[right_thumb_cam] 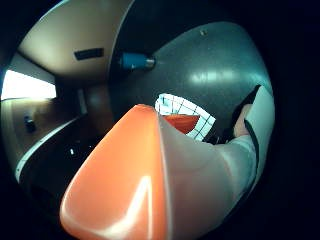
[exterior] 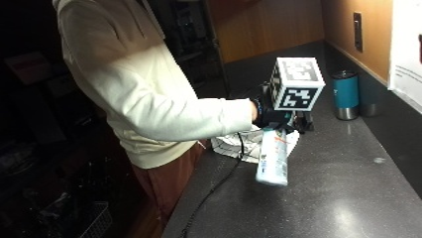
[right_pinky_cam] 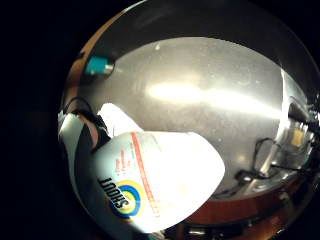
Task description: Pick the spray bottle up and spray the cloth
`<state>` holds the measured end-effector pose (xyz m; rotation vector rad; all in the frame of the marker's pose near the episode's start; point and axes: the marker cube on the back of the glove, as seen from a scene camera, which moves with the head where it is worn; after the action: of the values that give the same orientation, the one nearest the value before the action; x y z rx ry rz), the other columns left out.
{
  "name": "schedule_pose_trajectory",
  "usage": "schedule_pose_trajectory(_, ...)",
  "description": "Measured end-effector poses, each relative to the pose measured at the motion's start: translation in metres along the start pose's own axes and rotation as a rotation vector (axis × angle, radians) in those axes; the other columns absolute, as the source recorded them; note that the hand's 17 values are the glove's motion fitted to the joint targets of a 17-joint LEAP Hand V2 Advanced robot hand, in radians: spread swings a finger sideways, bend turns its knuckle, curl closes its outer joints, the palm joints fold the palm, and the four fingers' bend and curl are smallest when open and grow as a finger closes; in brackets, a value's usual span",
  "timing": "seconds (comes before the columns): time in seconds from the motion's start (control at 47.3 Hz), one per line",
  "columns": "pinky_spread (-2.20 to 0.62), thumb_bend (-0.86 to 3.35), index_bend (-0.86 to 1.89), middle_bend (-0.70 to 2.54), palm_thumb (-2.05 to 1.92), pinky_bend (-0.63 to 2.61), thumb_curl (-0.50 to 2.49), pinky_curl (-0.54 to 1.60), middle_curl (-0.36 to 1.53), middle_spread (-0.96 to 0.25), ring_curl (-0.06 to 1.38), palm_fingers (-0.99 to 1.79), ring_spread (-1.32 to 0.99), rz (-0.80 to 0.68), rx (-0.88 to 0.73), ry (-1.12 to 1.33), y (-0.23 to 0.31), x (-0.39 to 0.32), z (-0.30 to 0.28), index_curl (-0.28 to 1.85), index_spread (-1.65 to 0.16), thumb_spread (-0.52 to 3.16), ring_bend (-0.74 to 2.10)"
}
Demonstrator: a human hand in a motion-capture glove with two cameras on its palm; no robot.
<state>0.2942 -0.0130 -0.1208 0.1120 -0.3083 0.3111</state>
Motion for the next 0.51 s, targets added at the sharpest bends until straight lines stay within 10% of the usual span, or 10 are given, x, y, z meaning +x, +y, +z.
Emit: schedule_pose_trajectory(0.507,-0.19,-0.03,0.47,0.62,0.99,0.26,0.73,0.35,0.50,-0.16,0.45,1.37,-0.17,0.011,-0.284,0.567,0.027,-0.139,0.065,0.55,-0.16,0.12,0.61)
